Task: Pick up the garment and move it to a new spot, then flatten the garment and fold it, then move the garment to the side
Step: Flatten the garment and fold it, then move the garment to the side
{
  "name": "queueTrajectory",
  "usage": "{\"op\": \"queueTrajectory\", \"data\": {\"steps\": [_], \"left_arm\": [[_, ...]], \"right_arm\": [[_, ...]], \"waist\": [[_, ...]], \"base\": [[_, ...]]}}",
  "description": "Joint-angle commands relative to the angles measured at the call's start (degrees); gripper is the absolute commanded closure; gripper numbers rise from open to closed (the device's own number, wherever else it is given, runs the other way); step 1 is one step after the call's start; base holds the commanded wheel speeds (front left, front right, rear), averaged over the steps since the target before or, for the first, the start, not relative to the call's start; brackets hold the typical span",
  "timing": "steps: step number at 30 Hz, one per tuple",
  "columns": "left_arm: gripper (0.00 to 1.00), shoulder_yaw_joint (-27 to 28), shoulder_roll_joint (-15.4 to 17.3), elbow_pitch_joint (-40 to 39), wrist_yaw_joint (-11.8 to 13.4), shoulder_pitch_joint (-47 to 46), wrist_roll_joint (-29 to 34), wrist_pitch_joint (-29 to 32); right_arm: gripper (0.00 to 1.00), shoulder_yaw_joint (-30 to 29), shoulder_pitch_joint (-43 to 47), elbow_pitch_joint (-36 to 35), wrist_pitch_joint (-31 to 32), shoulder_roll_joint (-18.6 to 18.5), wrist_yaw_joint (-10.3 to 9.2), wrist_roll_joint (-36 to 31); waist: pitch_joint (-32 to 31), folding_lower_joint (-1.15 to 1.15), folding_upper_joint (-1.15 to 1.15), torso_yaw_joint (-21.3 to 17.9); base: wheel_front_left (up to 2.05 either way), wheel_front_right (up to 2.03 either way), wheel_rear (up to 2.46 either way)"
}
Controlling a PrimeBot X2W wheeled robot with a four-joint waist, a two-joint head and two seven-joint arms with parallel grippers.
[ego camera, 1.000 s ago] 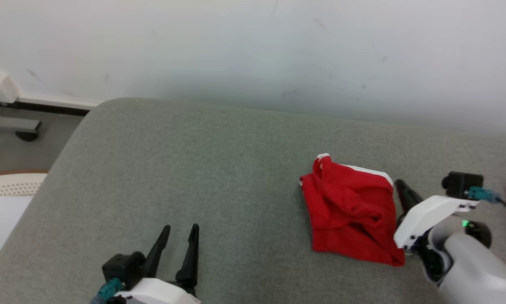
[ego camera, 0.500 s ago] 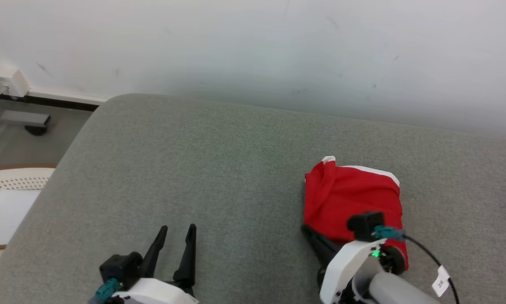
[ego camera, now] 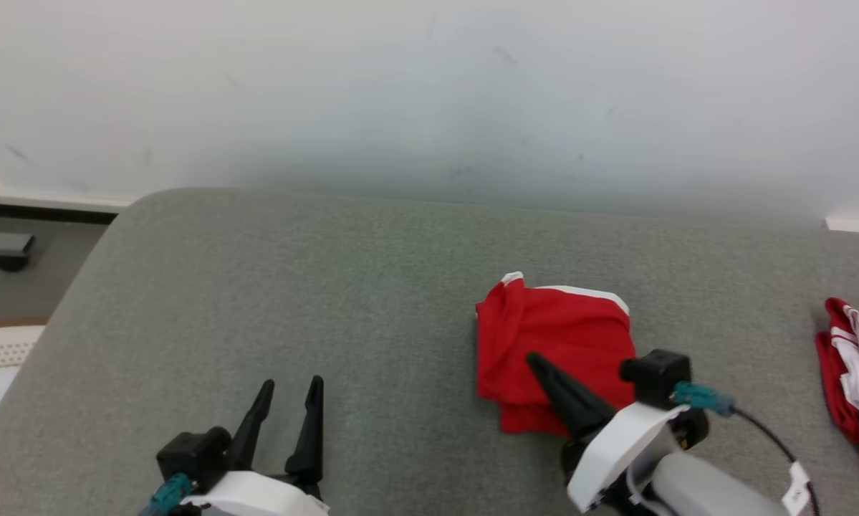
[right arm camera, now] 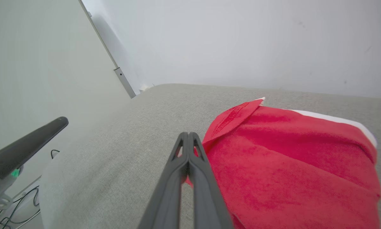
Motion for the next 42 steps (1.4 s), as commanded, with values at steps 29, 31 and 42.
{"op": "queueTrajectory", "data": {"steps": [29,31,42], "left_arm": [[0.00,8.2,0.2,-7.8,0.3,4.1,5.1,0.0],[0.00,8.1,0.2,-8.0,0.3,4.1,5.2,0.0],[0.00,6.3,0.2,-7.6,-0.2,3.0,5.8,0.0]], "right_arm": [[0.00,-46.0,25.5,-21.3,-0.4,0.9,-0.01,-31.8],[0.00,-46.5,26.3,-21.4,-0.4,1.7,-0.01,-32.6],[0.00,-43.1,21.5,-14.6,0.3,1.5,-0.01,-31.7]], "waist": [[-0.5,0.00,0.00,-10.4],[-0.4,0.00,0.00,-10.3],[-0.2,0.00,0.00,-7.7]], "base": [[0.00,0.00,0.00],[0.00,0.00,0.00],[0.00,0.00,0.00]]}}
